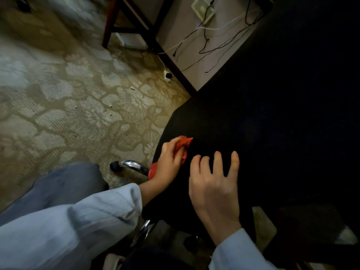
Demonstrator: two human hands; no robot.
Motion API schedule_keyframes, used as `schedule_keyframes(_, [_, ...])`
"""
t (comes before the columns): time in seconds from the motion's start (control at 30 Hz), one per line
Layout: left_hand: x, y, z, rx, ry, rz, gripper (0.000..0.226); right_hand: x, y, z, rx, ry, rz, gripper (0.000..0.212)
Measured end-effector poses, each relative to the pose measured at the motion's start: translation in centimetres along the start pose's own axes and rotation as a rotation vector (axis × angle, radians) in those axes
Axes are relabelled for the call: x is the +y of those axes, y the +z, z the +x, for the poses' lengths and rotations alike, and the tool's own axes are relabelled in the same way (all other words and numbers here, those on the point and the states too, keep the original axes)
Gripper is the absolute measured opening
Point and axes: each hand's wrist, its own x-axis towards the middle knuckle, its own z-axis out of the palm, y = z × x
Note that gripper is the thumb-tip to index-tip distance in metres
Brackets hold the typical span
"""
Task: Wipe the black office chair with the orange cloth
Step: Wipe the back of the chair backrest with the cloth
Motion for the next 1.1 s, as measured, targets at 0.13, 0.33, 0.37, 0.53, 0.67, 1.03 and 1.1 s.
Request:
schedule_keyframes(0.13, [-5.4,-1.6,-0.8,-0.008,-0.371,0.205,0.032,-0.6,-0.5,0.8,-0.025,-0.032,0.128,0.028])
schedule_keyframes(0.33, [-4.2,-1.3,-0.6,-0.013,-0.569,0.159,0.045,0.7,-2.9,-2.1,-0.355,-0.019,0.064,0.07])
schedule_keyframes(0.37, [-3.7,-1.1,-0.8,-0.023,-0.58,0.178,0.037,1.0,-2.9,-2.4,-0.397,-0.025,0.077,0.072])
schedule_keyframes(0.53, [0.2,-0.9,-2.1,-0.064,-0.572,0.251,0.025,0.8,-2.0,-2.9,-0.391,-0.017,0.122,0.064])
schedule_keyframes(0.67, [5.5,-0.4,-3.6,-0.097,-0.28,0.132,0.027,0.7,-1.6,-2.8,-0.397,-0.041,0.062,0.056])
schedule_keyframes(1.03, [-2.9,-1.7,-2.1,-0.079,-0.178,0.102,0.037,1.5,-3.0,-1.5,-0.468,-0.327,-0.019,0.074])
schedule_keyframes(1.1, [-5.3,-2.2,-3.1,-0.065,-0.268,0.129,0.037,1.6,-3.6,-1.3,-0.541,-0.332,0.016,0.07])
